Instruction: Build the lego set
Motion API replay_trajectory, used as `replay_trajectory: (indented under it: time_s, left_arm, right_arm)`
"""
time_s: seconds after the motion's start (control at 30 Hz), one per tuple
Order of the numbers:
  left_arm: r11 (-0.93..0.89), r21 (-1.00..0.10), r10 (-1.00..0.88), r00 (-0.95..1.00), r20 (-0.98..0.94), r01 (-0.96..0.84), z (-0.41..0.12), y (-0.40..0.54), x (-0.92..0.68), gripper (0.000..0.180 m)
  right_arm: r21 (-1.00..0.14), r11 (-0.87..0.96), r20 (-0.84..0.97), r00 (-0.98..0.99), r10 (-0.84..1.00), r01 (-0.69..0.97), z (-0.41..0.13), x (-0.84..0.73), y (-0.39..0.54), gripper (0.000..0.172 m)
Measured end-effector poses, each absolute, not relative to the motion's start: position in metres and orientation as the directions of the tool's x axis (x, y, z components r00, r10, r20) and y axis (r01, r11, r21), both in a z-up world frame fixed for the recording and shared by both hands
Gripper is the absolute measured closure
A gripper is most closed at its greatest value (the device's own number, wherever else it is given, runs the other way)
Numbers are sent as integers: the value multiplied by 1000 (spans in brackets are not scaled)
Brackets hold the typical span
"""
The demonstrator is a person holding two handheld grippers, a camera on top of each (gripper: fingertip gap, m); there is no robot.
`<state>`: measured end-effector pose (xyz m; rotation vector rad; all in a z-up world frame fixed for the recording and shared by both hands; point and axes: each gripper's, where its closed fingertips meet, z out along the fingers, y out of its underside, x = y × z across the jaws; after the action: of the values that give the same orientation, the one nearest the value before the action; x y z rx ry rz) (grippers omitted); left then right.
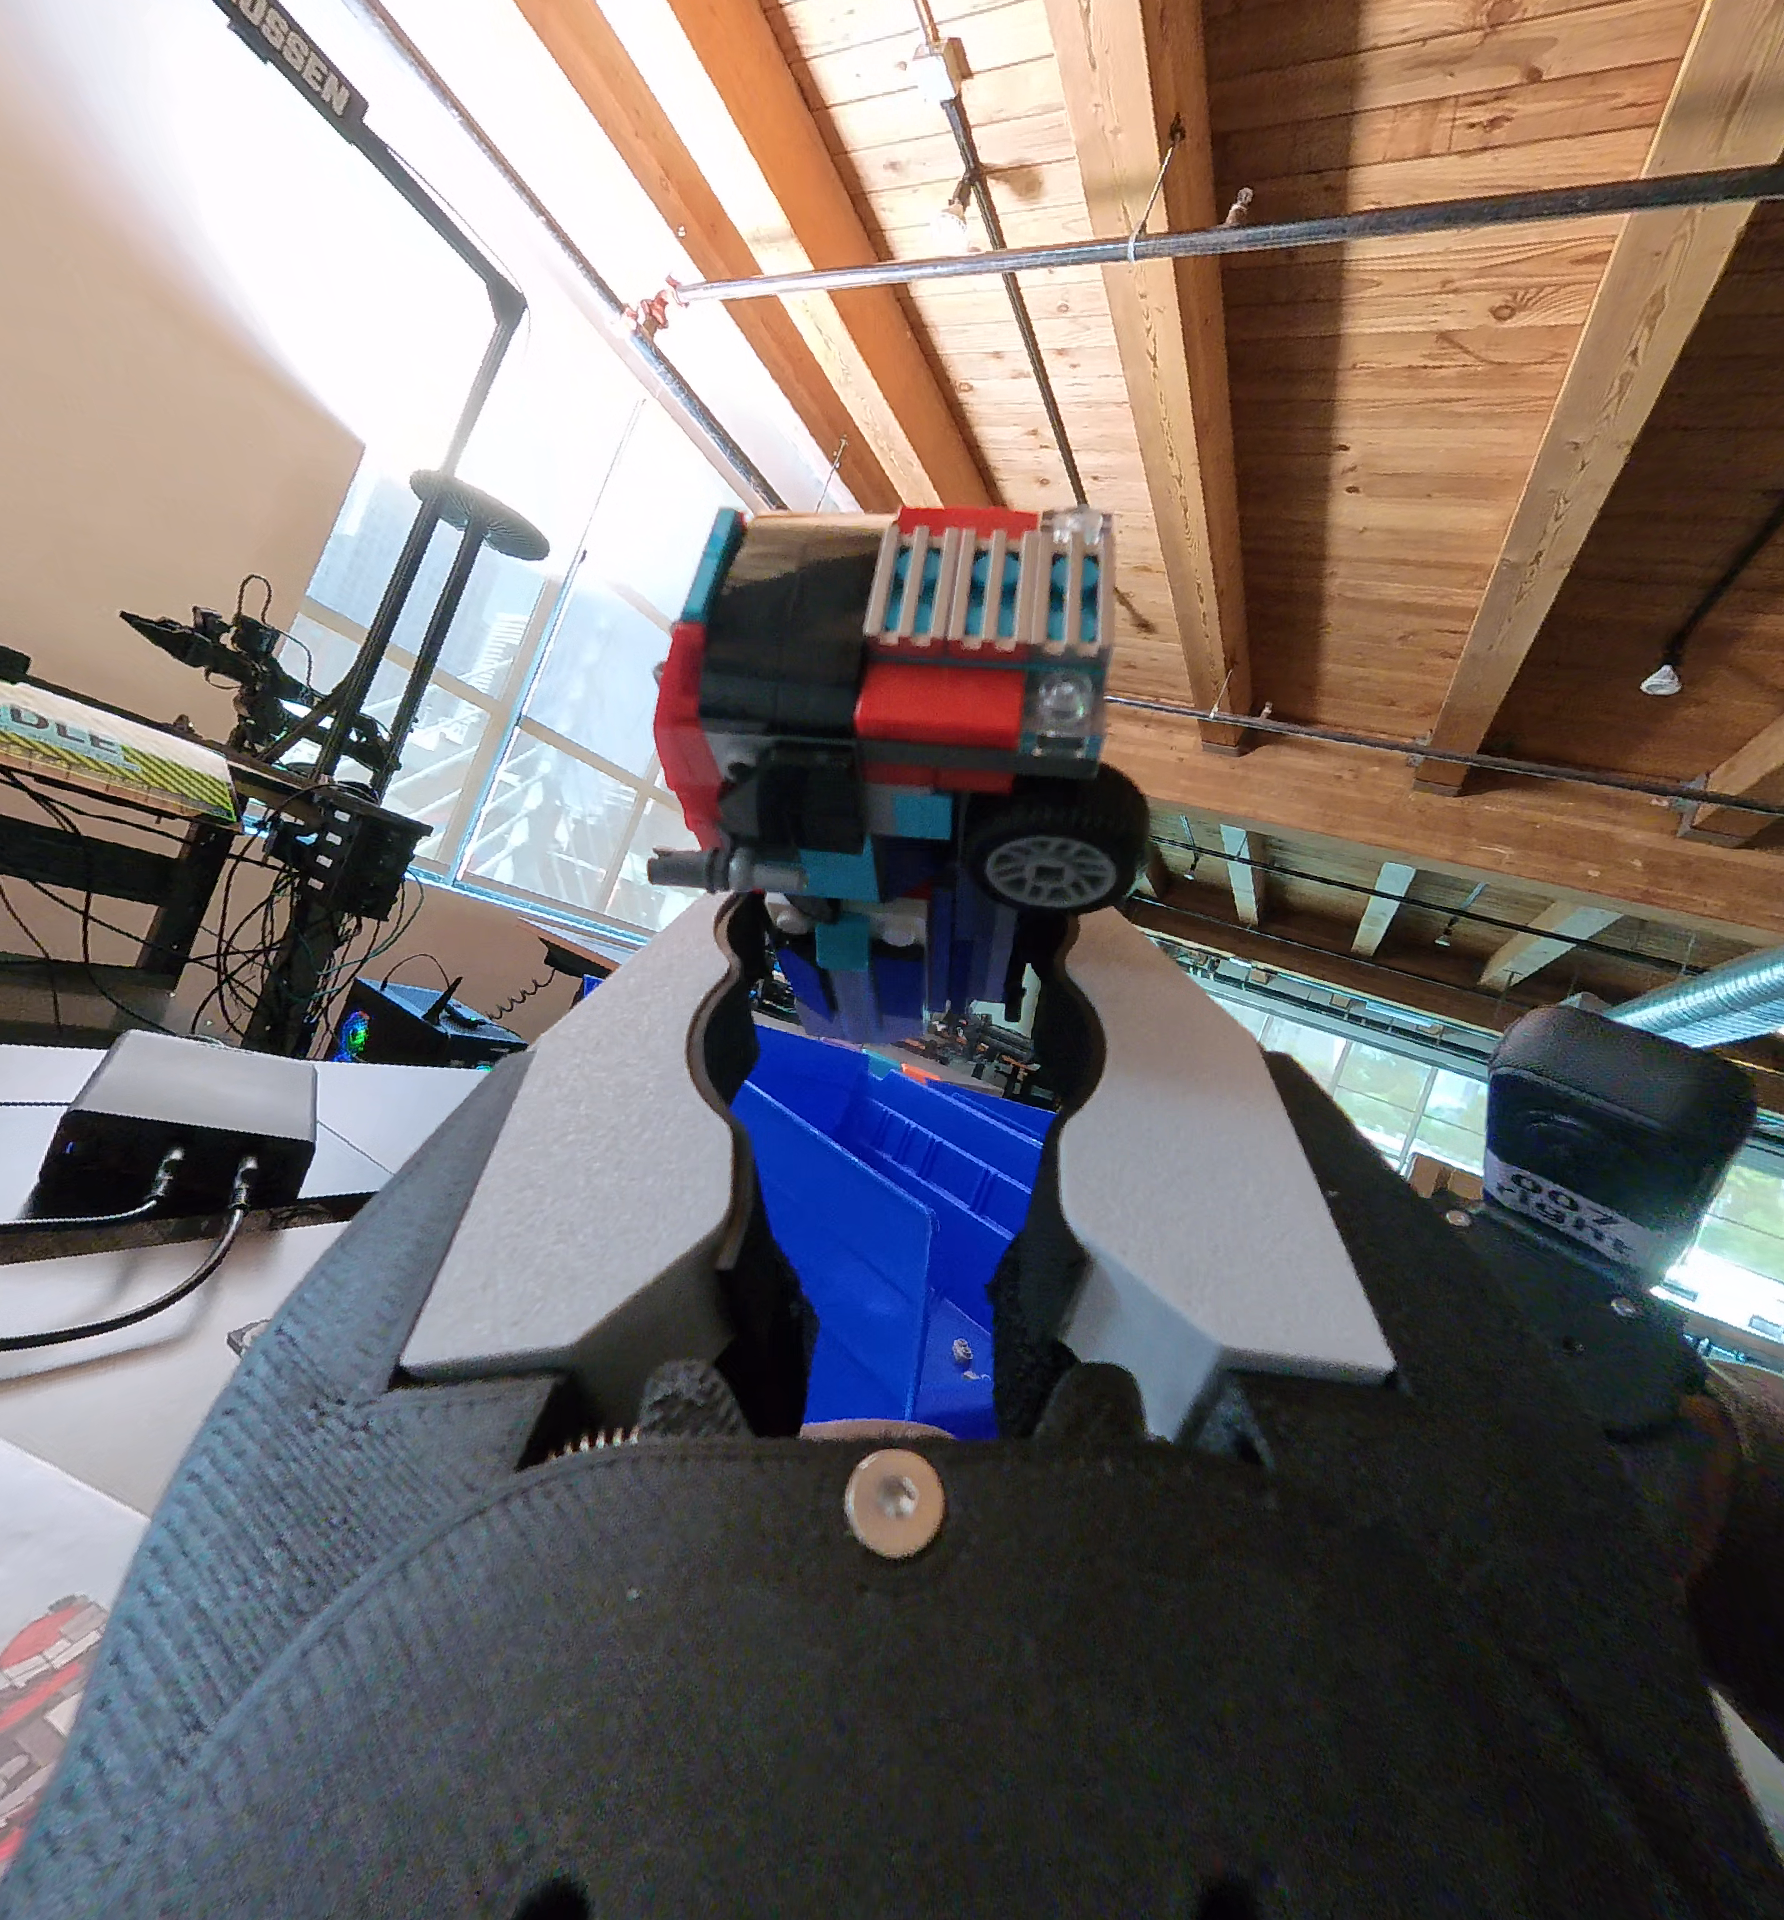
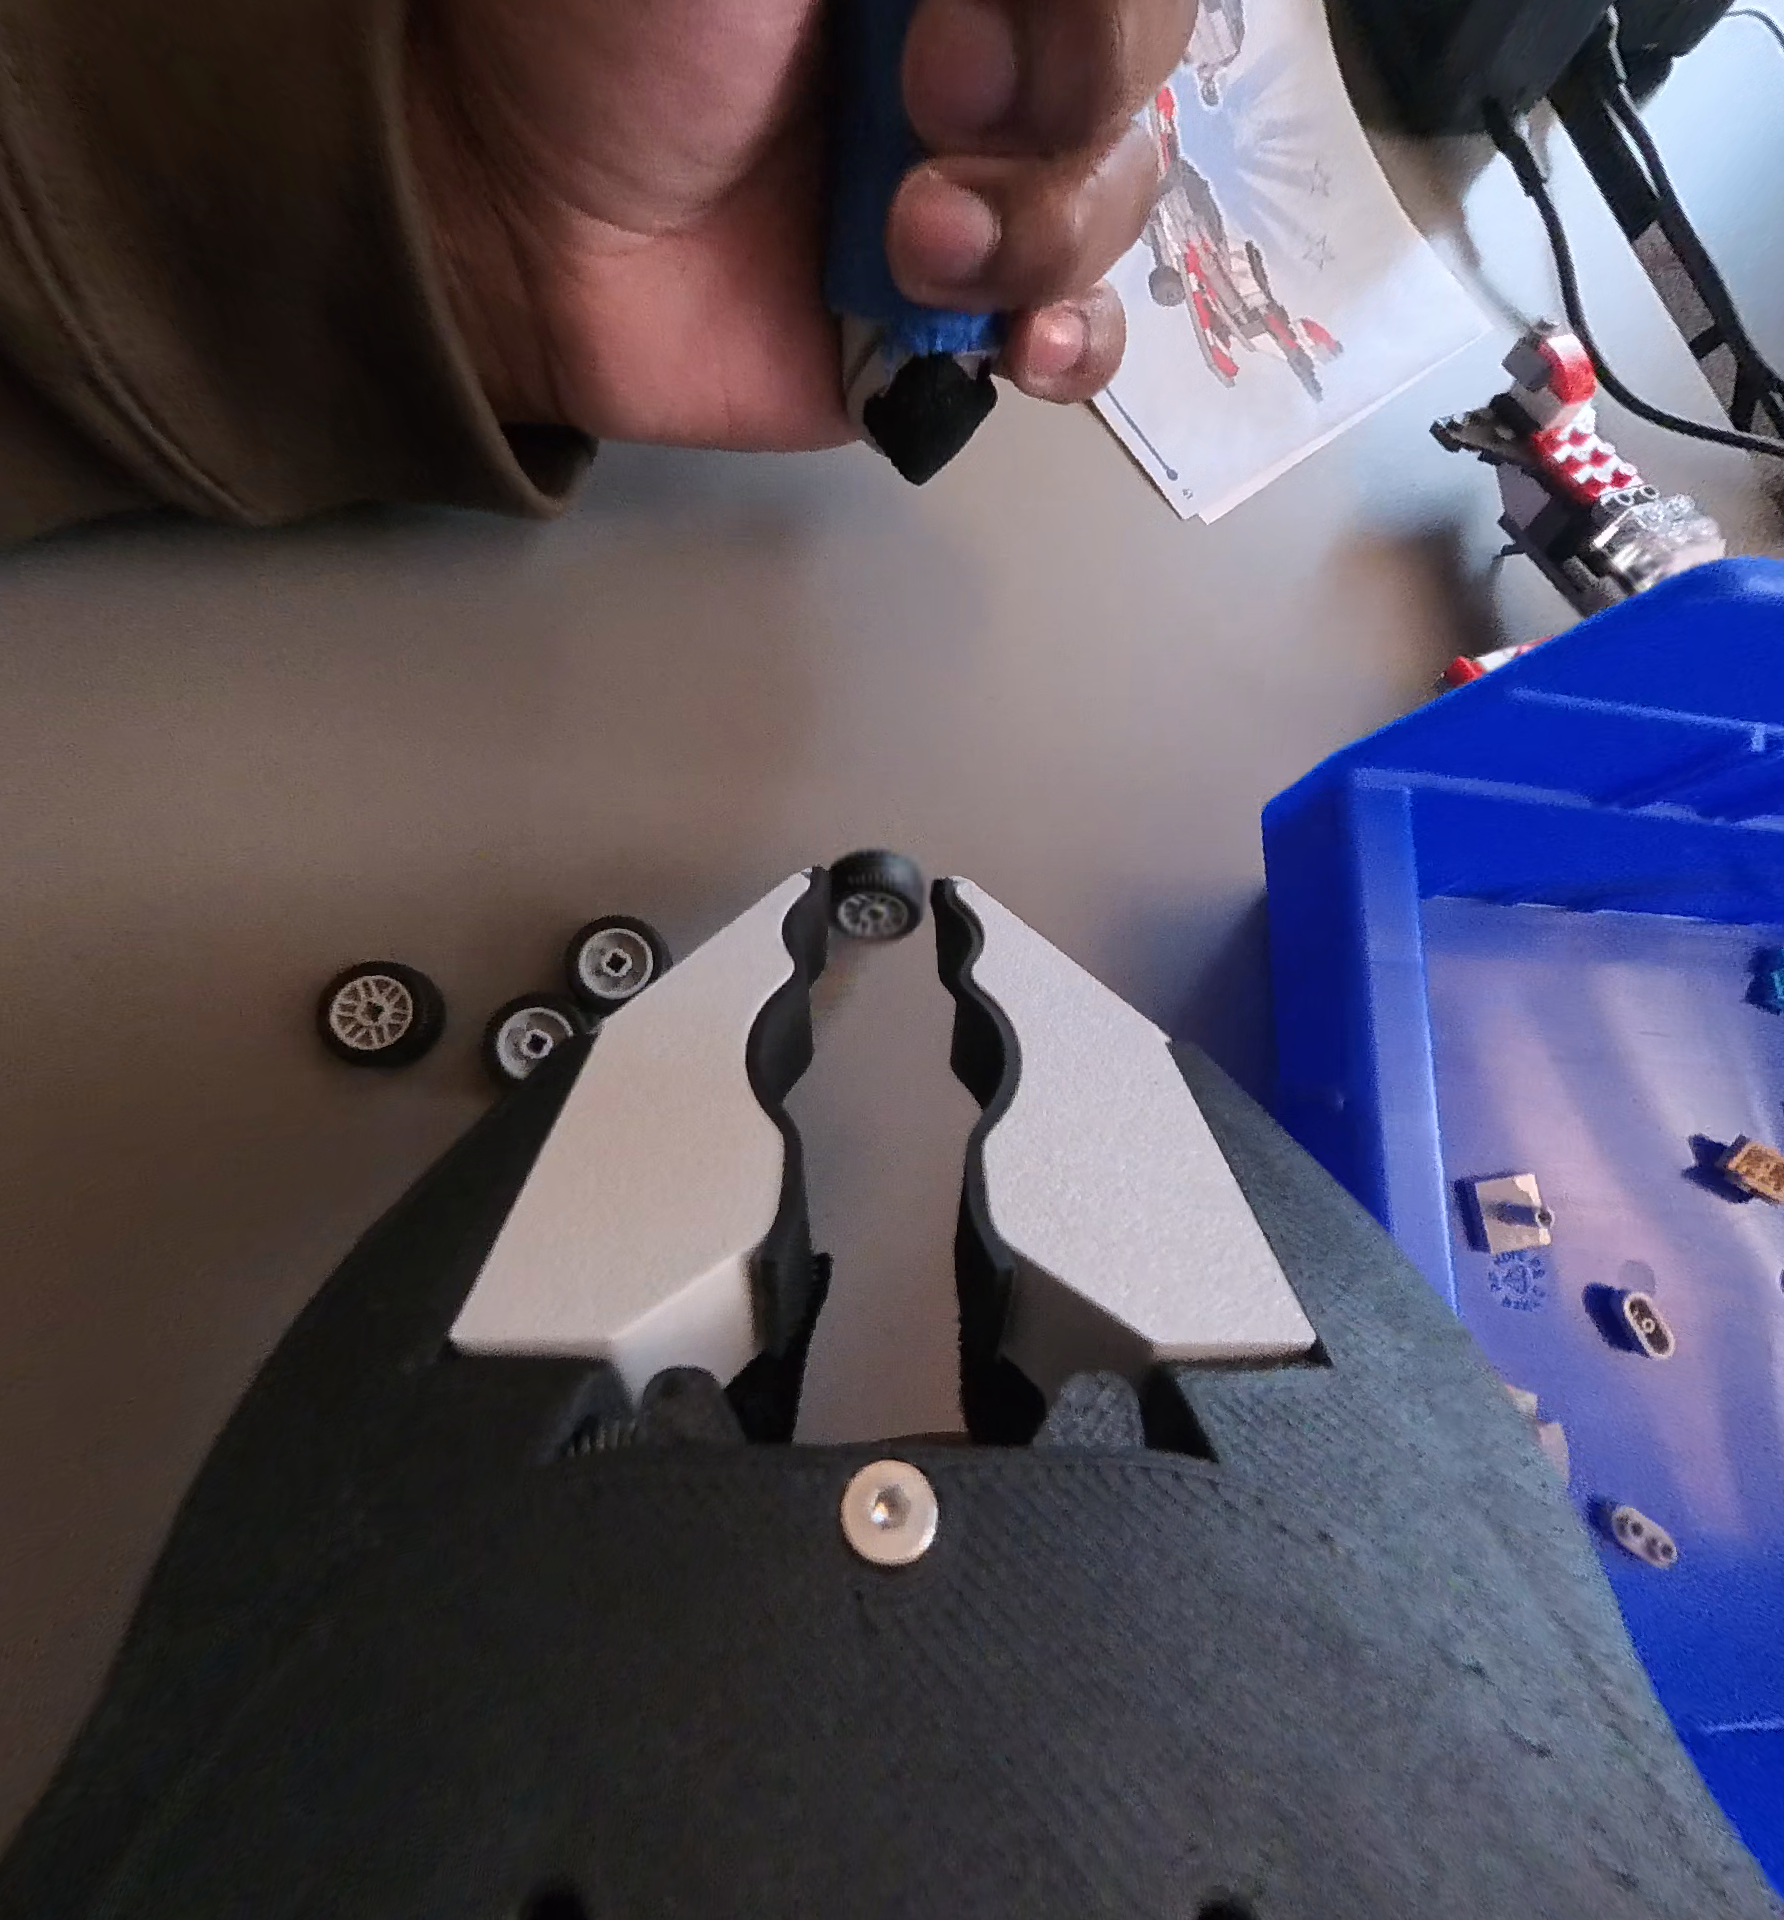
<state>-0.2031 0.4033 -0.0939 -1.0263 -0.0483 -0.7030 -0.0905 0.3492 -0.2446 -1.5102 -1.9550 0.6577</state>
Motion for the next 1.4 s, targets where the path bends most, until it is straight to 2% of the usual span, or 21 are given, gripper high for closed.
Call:
replay_trajectory:
  time_s: [0.33,0.57,1.0,1.13,1.4]
  left_arm:
    - [320,-764,-512,781,357,559,-94,404,-205,128]
    - [324,-751,-531,768,358,575,-92,401,-205,128]
    - [347,-732,-583,746,321,586,-83,394,-203,127]
    - [354,-729,-581,749,320,586,-82,393,-204,127]
    - [360,-742,-571,762,304,566,-83,394,-199,127]
  right_arm:
    - [-689,232,130,-198,972,686,-253,-100,351,149]
    - [-709,183,48,-212,976,681,-262,-120,346,142]
    - [-719,167,43,-197,979,674,-260,-130,347,150]
    - [-777,144,52,-165,985,612,-216,-126,356,150]
    - [-936,131,75,-178,981,327,-70,-147,360,150]
